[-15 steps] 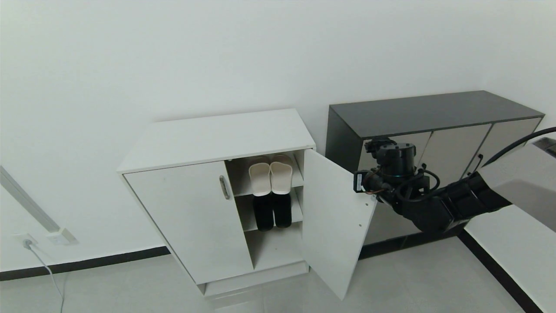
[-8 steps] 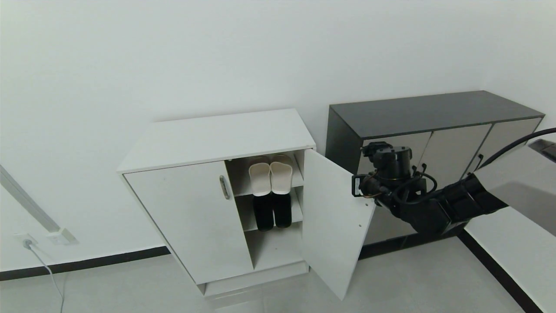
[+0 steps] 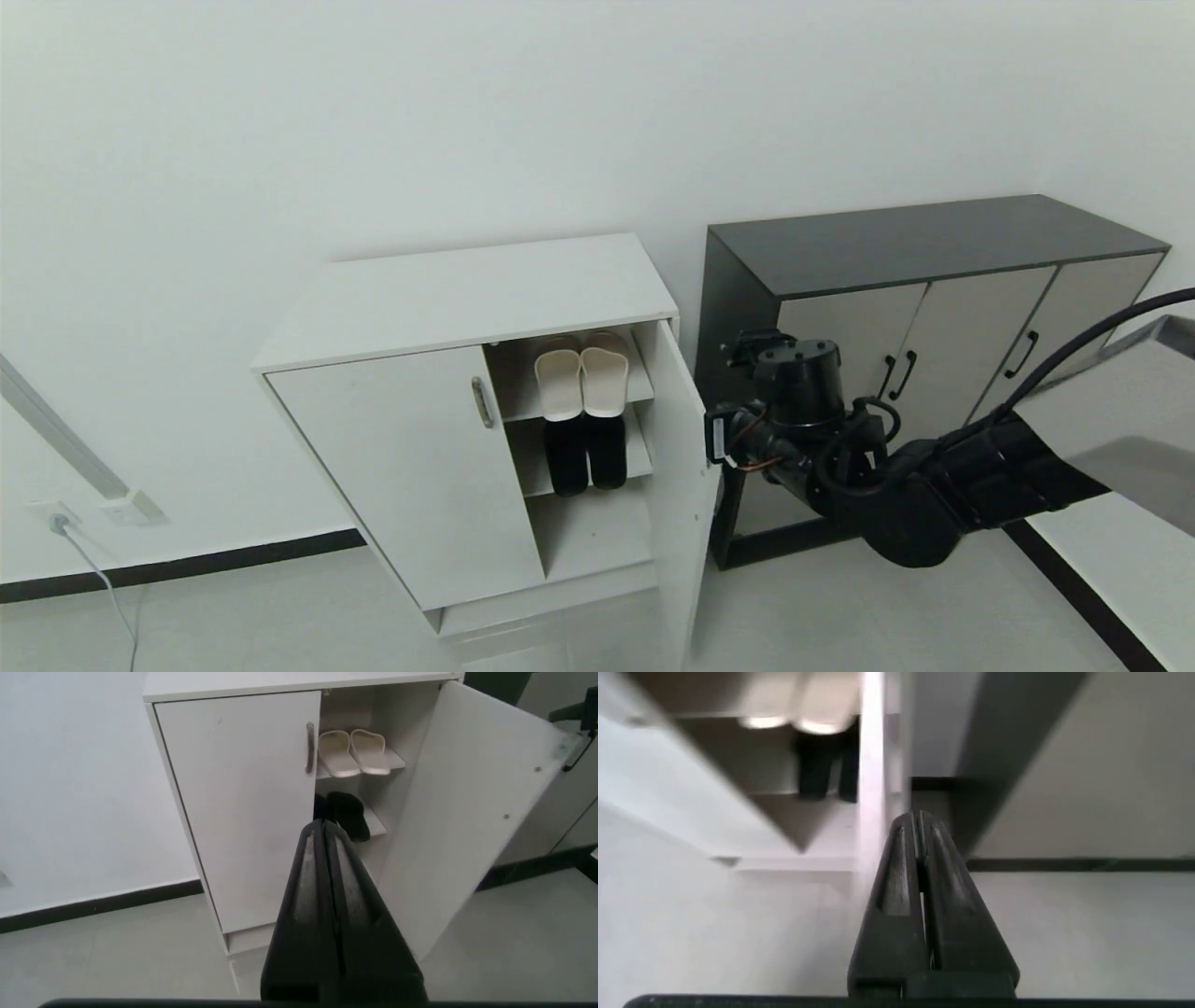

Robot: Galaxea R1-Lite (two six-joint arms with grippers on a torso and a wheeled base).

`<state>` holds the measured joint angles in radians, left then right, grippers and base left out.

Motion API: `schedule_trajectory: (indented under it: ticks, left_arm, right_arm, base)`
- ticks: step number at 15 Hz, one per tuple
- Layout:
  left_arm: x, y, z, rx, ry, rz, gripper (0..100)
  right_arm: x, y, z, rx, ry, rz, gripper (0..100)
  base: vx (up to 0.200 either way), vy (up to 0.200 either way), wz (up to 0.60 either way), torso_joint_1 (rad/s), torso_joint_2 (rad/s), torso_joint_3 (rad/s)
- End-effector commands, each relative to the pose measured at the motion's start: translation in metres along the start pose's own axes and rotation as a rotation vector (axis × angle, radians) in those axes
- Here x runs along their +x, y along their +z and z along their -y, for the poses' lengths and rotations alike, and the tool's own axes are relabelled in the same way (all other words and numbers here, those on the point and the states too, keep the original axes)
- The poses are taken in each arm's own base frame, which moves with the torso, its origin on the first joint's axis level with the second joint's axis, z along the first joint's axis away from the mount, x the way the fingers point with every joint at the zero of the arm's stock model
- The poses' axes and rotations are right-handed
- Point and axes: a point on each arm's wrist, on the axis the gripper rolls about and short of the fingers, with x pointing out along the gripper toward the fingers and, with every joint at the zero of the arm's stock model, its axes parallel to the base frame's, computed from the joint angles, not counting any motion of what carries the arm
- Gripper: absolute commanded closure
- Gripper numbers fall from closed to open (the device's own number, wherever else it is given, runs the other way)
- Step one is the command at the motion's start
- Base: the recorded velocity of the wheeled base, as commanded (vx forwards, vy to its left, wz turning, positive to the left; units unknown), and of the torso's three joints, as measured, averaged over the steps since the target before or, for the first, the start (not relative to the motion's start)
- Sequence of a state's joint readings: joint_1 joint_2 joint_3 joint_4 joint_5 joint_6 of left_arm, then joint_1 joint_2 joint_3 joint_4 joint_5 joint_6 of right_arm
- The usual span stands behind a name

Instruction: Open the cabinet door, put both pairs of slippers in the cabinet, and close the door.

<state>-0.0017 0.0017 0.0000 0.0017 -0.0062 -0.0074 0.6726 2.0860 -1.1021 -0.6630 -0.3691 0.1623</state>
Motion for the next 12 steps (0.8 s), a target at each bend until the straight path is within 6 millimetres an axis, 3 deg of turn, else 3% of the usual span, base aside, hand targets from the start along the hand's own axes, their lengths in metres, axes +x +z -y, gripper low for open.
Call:
schedule_trajectory:
  ticks: [1,8,12]
  left_arm:
    - [0.000,0.000,0.000,0.000,0.000,0.000,100]
    - [0.000,0.000,0.000,-0.002,0.000,0.000,100]
    - [0.000,0.000,0.000,-0.002,0.000,0.000,100]
  right_arm:
    - [-0.021,0.007,-0.012,0.002,0.052,0.023,100]
    - [-0.030,0.003,-0.012,-0.051,0.065,0.017,100]
    - [-0.033,-0.003,-0.015,-0.060,0.076,0.003,100]
  base:
    - [0.000,0.000,0.00,0.000,0.00,0.000]
    - [0.000,0.000,0.00,0.000,0.00,0.000]
    - [0.000,0.000,0.60,-0.001,0.00,0.004]
